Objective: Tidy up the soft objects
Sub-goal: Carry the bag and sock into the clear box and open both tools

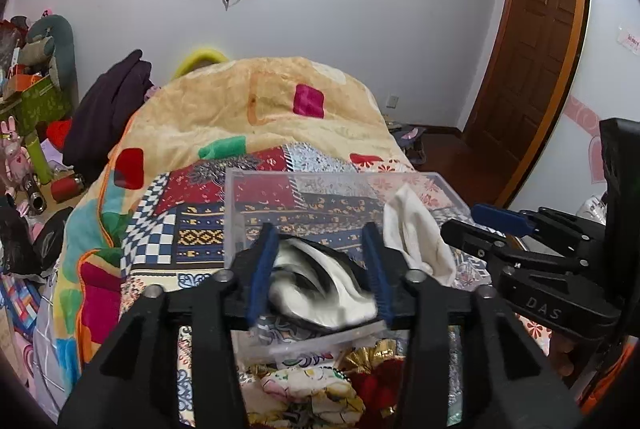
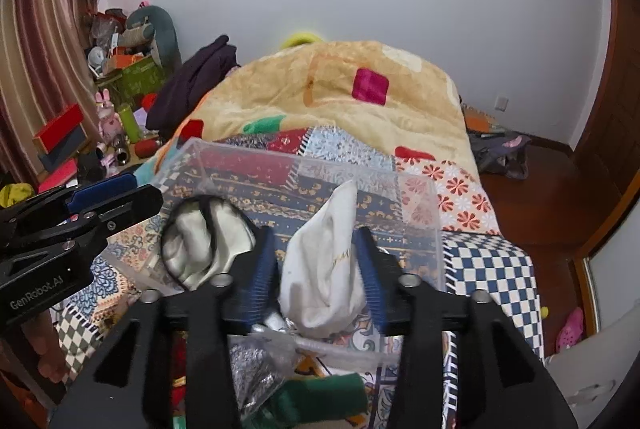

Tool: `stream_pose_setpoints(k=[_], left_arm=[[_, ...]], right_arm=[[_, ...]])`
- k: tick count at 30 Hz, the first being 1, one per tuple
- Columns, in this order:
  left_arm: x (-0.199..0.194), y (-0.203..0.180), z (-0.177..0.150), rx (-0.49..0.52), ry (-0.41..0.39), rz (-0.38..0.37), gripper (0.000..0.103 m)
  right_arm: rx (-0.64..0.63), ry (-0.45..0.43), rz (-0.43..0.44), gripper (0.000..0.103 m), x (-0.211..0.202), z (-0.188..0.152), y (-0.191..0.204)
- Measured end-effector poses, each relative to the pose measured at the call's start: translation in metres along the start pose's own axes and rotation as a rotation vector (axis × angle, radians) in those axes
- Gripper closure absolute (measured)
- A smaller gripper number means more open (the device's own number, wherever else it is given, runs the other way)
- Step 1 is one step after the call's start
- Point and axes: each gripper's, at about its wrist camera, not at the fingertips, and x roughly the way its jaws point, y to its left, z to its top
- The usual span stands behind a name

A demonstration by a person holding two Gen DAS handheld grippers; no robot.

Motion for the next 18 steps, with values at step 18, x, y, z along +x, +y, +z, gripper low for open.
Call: stream_pose_setpoints(k=[18], left_arm=[[-0.039,0.019,-0.038,0.007,0.021,0.077,0.017]], right_arm=[[0.004,-0.018,-0.011,0.029,-0.036,-0.036,-0.005]])
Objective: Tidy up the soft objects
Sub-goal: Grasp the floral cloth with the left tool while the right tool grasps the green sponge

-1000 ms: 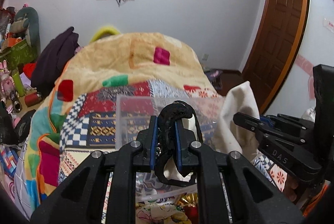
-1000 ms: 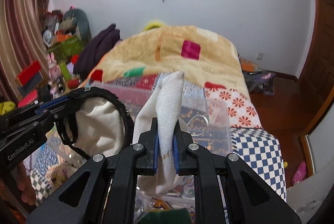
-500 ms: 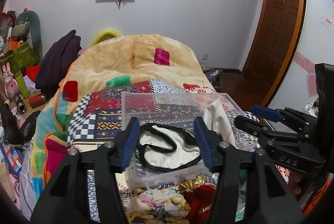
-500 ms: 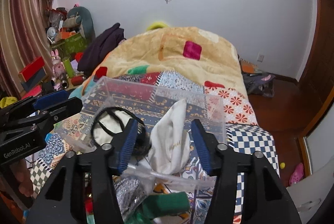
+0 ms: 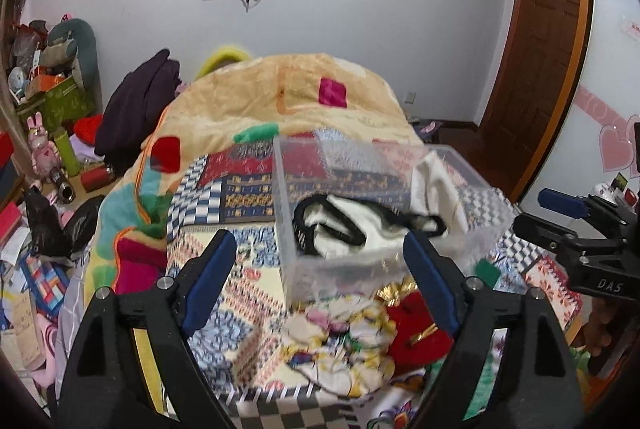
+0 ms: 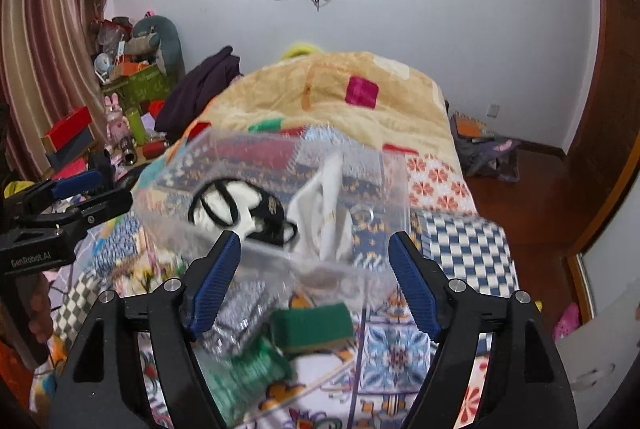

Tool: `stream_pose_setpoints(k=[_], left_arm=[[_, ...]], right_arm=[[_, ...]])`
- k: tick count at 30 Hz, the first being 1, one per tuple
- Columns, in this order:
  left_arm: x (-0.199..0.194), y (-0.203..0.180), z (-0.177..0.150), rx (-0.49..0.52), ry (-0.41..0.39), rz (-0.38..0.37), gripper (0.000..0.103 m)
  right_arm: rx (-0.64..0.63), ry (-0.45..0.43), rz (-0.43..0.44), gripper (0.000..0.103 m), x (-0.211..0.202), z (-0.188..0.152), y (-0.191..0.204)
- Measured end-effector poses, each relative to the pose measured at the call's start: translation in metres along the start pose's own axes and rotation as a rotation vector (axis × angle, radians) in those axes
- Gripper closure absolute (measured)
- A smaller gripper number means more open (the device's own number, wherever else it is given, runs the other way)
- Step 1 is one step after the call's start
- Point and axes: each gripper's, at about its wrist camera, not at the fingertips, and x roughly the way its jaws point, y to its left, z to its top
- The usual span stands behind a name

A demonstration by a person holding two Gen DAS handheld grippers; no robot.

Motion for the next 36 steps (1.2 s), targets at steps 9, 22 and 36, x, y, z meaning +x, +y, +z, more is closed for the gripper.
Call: stream_pose_setpoints(k=[9,22,36], left_arm=[[0.024,0.006,-0.036,0.005,0.115,0.025,0.017],[0.042,0.006,-0.057,-0.004,0.181,-0.007,0.035],[0.039,0.008,-0.062,-0.019,0.198,-0.065,0.092]], right_arm=[[0.066,0.122,0.0,0.029,0.024,-0.033,-0.02],[0.063,0.232,0.082,0.042,0.047,-0.054,-0.013],[0.102,0.185,0.113,0.08,0.036,-0.052,-0.024]])
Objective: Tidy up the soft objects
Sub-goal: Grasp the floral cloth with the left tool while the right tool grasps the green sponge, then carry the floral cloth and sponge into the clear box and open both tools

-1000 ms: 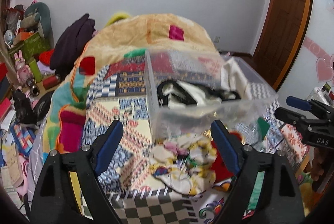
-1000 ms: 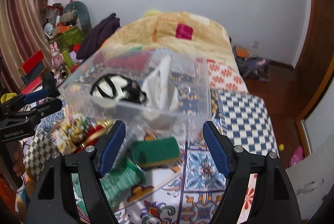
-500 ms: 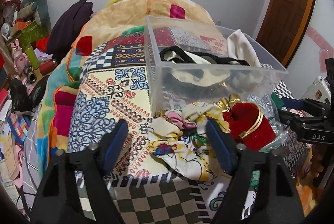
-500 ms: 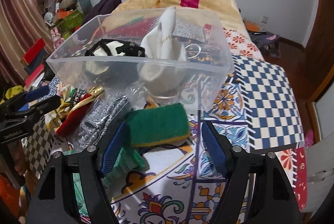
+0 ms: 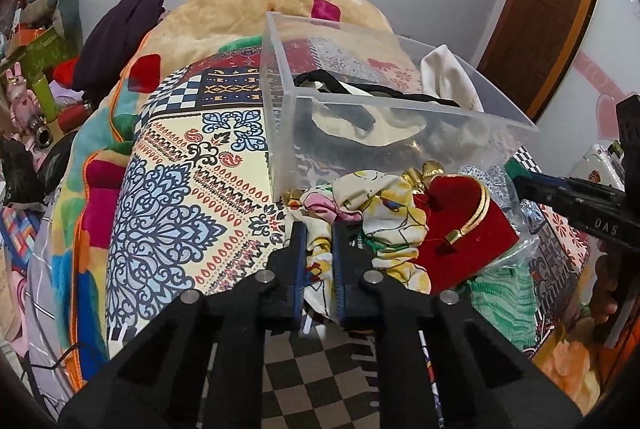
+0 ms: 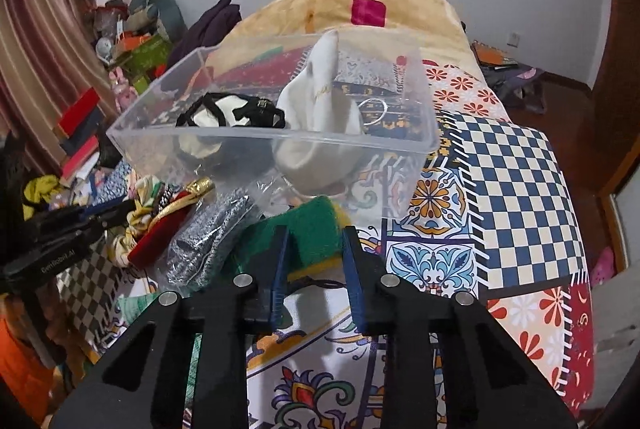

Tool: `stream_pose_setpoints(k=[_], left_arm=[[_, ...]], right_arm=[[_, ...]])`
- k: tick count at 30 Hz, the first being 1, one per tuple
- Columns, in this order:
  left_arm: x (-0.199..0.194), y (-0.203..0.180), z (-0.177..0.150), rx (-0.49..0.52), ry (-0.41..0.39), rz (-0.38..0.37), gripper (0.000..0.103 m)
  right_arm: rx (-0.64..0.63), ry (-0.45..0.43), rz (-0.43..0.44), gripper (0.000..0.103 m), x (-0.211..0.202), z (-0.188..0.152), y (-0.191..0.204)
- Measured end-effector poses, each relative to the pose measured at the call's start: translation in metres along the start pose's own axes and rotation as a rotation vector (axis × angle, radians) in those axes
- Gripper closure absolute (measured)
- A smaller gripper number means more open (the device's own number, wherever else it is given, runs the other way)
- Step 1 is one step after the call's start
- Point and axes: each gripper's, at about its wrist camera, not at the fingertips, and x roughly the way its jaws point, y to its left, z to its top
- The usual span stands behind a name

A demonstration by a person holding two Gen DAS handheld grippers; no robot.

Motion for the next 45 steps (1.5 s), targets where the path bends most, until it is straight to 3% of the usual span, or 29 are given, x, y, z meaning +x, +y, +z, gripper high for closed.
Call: stream_pose_setpoints(k=[16,28,35,45], left_arm=[[-0.055,-0.012,0.017,0.014,-0.146,-0.04,0.096],[-0.074,-0.016,0.061,-0.002,-0.266,-0.047,0.096],[-0.052,-0.021,0.083,0.016,-0.26,-0.025,0.096],[-0.013,-0.023,0.094,0.02,-0.203,-0.002,0.096]], right_arm=[[-0.027,-0.13,-0.067,0.083,-0.045,0.006,0.001],[-0.062,-0.261,-0.092,0.083,-0.068,0.034,0.017],[-0.06,-0.271,-0.099,0.083,-0.052,0.049,0.021],[-0.028,-0.188,-0.128,0.083,-0.012,0.057,0.01]])
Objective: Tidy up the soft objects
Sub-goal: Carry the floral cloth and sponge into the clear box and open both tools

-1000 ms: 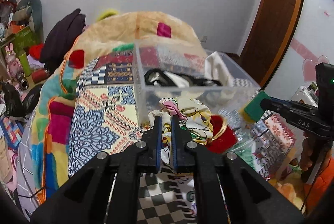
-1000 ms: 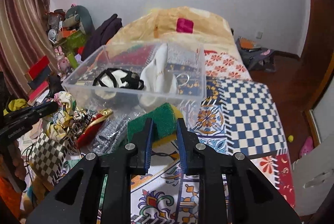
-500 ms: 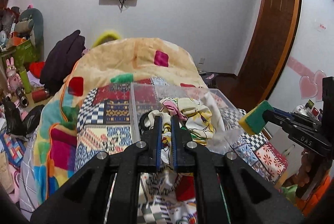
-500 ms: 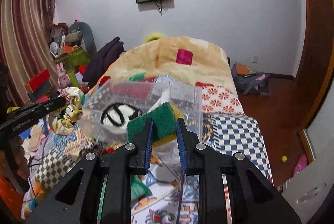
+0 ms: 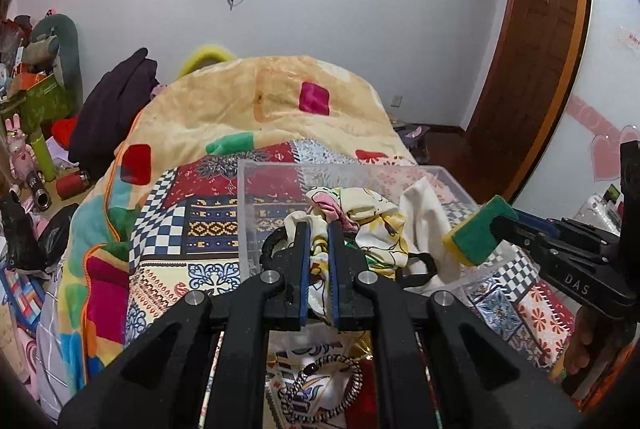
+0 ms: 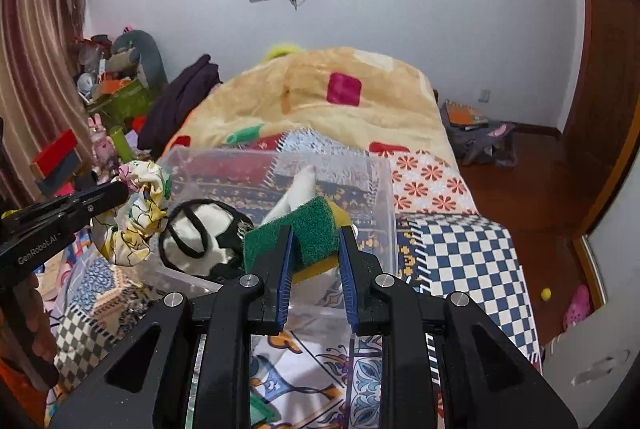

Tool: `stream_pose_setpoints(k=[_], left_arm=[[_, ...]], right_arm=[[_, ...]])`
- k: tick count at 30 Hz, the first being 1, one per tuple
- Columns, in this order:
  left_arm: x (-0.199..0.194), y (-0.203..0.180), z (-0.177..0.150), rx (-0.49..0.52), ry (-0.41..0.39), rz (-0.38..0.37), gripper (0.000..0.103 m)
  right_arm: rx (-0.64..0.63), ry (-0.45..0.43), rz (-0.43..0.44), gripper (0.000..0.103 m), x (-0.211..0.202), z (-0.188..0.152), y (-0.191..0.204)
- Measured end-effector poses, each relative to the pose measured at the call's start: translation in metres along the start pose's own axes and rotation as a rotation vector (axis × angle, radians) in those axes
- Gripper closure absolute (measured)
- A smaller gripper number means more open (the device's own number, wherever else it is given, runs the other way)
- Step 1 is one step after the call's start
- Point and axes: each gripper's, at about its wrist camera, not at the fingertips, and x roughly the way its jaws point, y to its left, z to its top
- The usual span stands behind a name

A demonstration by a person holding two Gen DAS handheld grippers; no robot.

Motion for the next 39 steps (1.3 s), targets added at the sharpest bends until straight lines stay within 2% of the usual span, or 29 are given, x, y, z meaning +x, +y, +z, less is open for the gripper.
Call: stream_pose_setpoints(k=[7,10,14,16,20,22,30,39], left_arm=[[0.016,-0.006,-0.003,0.014,0.042,-0.005,0.094],[0.015,-0.01,-0.003,0.024,0.043,-0.005,0.089],[0.009,-0.011,-0.002,0.029,0.033,0.0,0.077],[0.006,-0.011,-0.001,0.027,0.025,0.004,0.072],[-0.007,-0.011,-0.002,0.025,0.008,0.005,0.06],[-0.013,-0.013,-0.005,0.029,0.004,0.004,0.058],[-0.033,-0.022,-0.019,0.042,0.016,-0.013,0.056],[-0.04,-0.03,-0.047,0.033,0.075,-0.036,0.055]], right_arm=[[-0.02,0.05,-0.002,0.079,0.007,-0.006,0.0],[-0.025,0.049,-0.002,0.074,0.004,-0.004,0.002],[-0.023,0.03,-0.002,0.059,-0.003,-0.001,0.003],[-0.019,0.014,-0.003,0.055,-0.008,0.0,0.003],[-0.017,-0.002,0.016,0.052,-0.018,0.003,0.003],[-0.019,-0.006,0.026,0.051,-0.022,0.003,0.005],[-0.023,0.0,0.071,0.05,-0.034,-0.003,0.016],[0.004,0.06,0.113,0.05,-0.036,-0.023,0.018]])
